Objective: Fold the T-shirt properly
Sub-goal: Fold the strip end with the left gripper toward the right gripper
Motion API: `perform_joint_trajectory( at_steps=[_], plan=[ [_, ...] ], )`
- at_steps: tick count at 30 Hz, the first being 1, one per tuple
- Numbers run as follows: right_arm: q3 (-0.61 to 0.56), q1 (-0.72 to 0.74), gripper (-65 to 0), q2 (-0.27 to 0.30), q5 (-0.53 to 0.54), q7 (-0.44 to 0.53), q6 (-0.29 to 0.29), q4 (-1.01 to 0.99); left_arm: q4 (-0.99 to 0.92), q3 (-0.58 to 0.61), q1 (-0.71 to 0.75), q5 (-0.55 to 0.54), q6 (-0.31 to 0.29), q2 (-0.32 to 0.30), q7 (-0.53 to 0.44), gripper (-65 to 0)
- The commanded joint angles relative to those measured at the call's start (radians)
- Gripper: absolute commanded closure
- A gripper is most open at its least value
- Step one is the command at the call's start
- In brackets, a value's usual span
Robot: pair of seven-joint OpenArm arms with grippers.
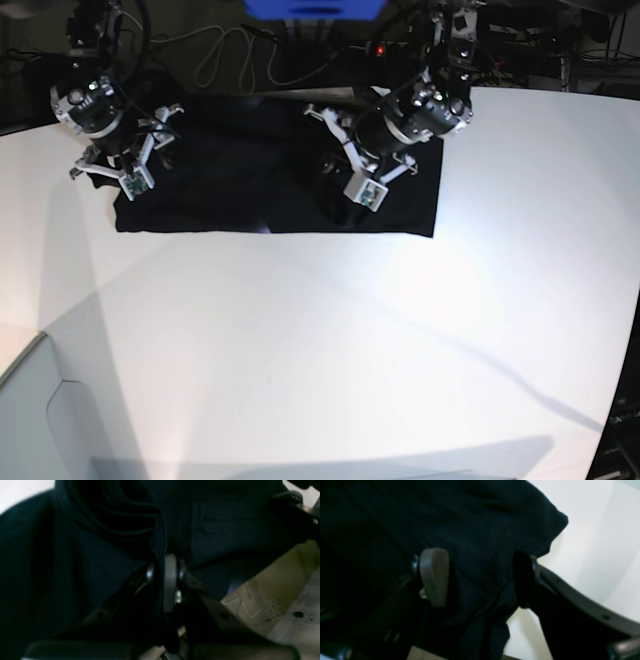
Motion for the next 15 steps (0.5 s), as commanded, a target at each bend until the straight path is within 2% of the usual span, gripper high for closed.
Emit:
perform_joint_trajectory(
  at_steps=[1, 7, 15],
  plan=[
    [0.006, 0.000, -39.0, 0.010, 0.008, 0.016, 0.010, 0.019, 0.018, 0.002, -0.006, -0.021, -0.004, 0.004, -0.018, 0.0],
    [0.006, 0.000, -39.0, 0.010, 0.008, 0.016, 0.010, 0.021, 0.018, 0.002, -0.007, -0.013, -0.004, 0.038, -0.018, 0.0],
    [0.006, -0.002, -39.0, 0.010, 0.008, 0.016, 0.010, 0.021, 0.016, 0.043, -0.009, -0.013, -0.004, 0.038, -0.016, 0.0]
  ],
)
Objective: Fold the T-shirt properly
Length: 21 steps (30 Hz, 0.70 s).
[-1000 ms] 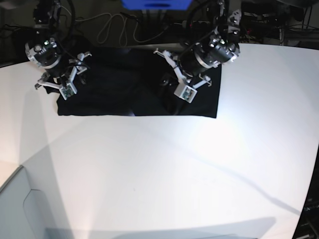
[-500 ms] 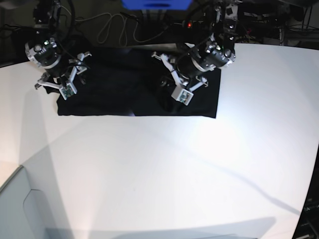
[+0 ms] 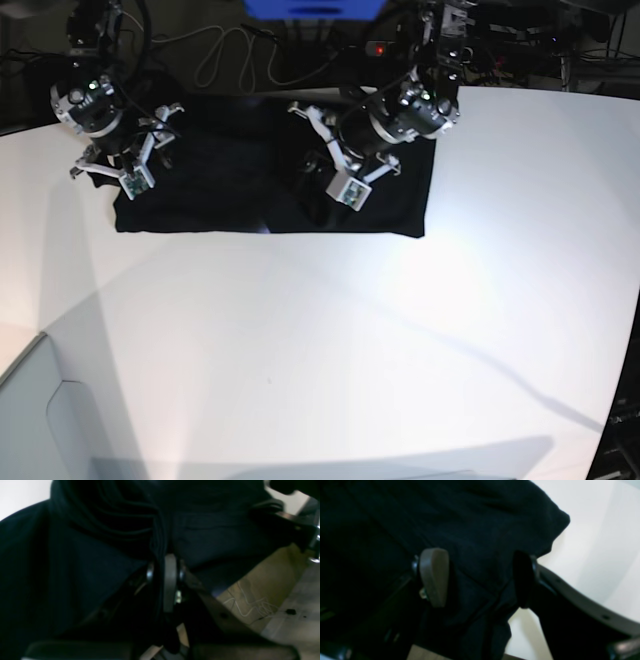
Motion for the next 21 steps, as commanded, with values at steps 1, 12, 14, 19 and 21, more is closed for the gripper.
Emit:
perform_joint_trajectory(
  at_steps=[1, 12, 14, 19, 21],
  plan=[
    [0.006, 0.001, -39.0, 0.010, 0.008, 0.015, 0.010, 0.020, 0.016, 0.001, -0.005, -0.017, -0.004, 0.004, -0.013, 0.0],
    [0.006, -0.001, -39.0, 0.010, 0.008, 0.015, 0.010, 0.020, 0.021, -0.001, -0.005, -0.024, -0.004, -0.005, -0.013, -26.7],
    [0.006, -0.001, -39.0, 0.010, 0.008, 0.015, 0.010, 0.020, 0.036, -0.001, 0.001, -0.026, -0.004, -0.005, -0.017, -33.4],
    [0.006, -0.001, -39.0, 0.010, 0.008, 0.015, 0.010, 0.024, 0.113, -0.005, 0.006, -0.027, -0.006, -0.003, -0.019, -36.5],
    [0.011, -0.001, -39.0, 0.010, 0.008, 0.015, 0.010, 0.045, 0.142, -0.008, 0.007, -0.027, -0.006, -0.006, -0.019, -36.5]
  ],
)
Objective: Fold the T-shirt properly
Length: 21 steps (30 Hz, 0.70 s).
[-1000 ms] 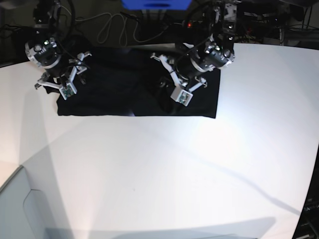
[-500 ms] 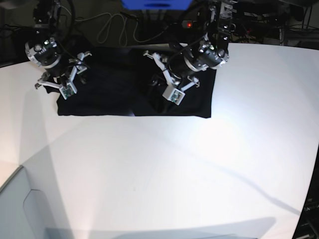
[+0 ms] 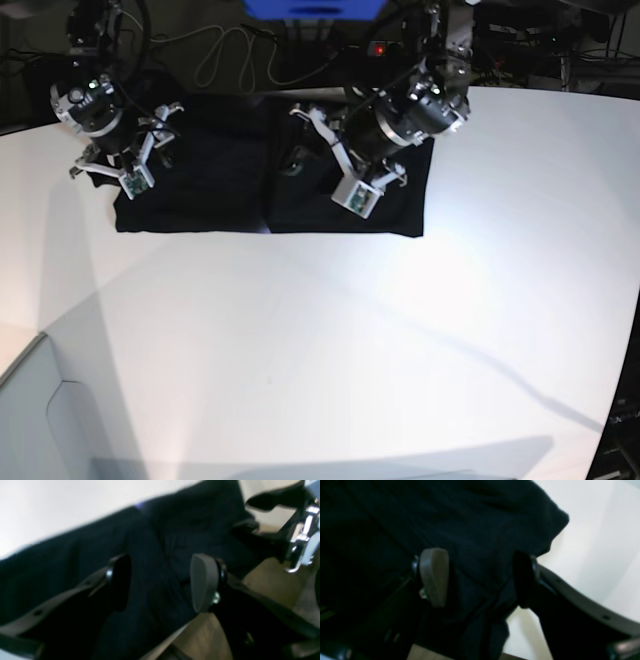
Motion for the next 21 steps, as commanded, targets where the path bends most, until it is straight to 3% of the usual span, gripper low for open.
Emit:
perform_joint_trajectory(
  at_steps=[1, 6, 12, 15, 21],
  plan=[
    [0.026, 0.002, -39.0, 0.010, 0.011, 0.022, 0.010, 0.045, 0.025, -0.004, -0.001, -0.016, -0.005, 0.001, -0.017, -36.5],
    [0.070, -0.001, -39.5, 0.001, 0.012, 0.022, 0.010, 0.141, 0.021, -0.105, 0.001, -0.016, -0.005, -0.019, -0.017, -36.6],
    [0.070, -0.033, -39.9, -0.006, 0.015, 0.008, 0.010, 0.157, 0.022, -0.406, 0.001, -0.016, -0.013, -0.011, -0.014, -36.6],
    [0.081, -0.025, -45.4, -0.028, 0.015, -0.036, 0.010, 0.155, 0.022, -0.562, -0.003, -0.016, -0.017, -0.011, -0.011, -36.7],
    [0.115, 0.044, -49.9, -0.046, 0.012, -0.105, 0.010, 0.077, 0.009, -0.703, -0.003, -0.016, -0.017, -0.018, -0.011, -36.7]
  ],
)
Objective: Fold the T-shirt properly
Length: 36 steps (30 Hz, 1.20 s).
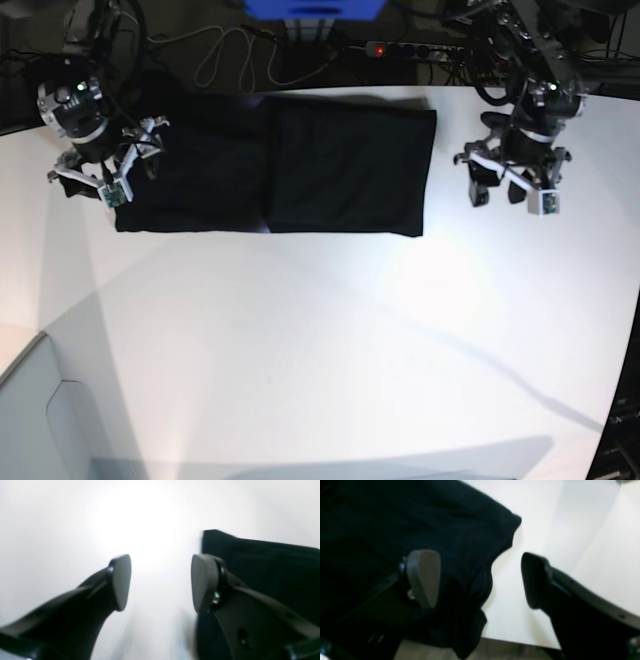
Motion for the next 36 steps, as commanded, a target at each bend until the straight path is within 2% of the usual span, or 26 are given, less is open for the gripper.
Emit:
perform_joint_trajectory(
  at_steps=[1, 5, 15, 17, 19, 24, 27, 30, 36],
  plan=[
    [0.025, 0.008, -49.9, 0.007, -0.005, 0.009, 0.010, -0.009, 0.012, -0.008, -0.004, -0.016, -0.007, -0.003, -0.016, -36.7],
    [0.073, 0.039, -49.9, 0.006, -0.001, 0.007, 0.010, -0.112, -0.002, -0.014, 0.000, -0.016, -0.008, -0.003, -0.021, -36.7],
    [0.077, 0.065, -49.2, 0.010, -0.002, 0.018, 0.010, -0.301, -0.121, -0.008, 0.000, -0.016, -0.008, 0.001, -0.021, -36.7],
    [0.077, 0.077, -43.9, 0.014, -0.004, 0.018, 0.010, -0.330, -0.129, -0.008, 0.002, -0.016, -0.008, 0.003, -0.021, -36.7],
    [0.076, 0.083, -34.4, 0.030, -0.004, 0.016, 0.010, -0.353, -0.129, -0.008, 0.005, -0.016, -0.008, 0.004, -0.021, -36.7],
    [0.076, 0.131, -0.8, 0.049, -0.005, 0.007, 0.010, -0.438, -0.129, -0.008, 0.023, -0.017, -0.008, 0.004, -0.021, -36.7],
    [0.074, 0.137, -0.9, 0.083, 0.001, 0.009, 0.010, -0.473, -0.129, -0.008, 0.026, -0.017, -0.008, 0.006, -0.021, -36.7],
    [0.076, 0.137, -0.1, 0.090, 0.001, 0.015, 0.010, -0.457, -0.129, -0.008, 0.037, -0.017, -0.008, 0.006, -0.021, -36.7],
    [0.077, 0.108, -0.1, 0.089, 0.001, 0.016, 0.011, -0.253, -0.129, -0.006, 0.039, -0.017, -0.008, 0.006, -0.021, -36.7]
  ],
)
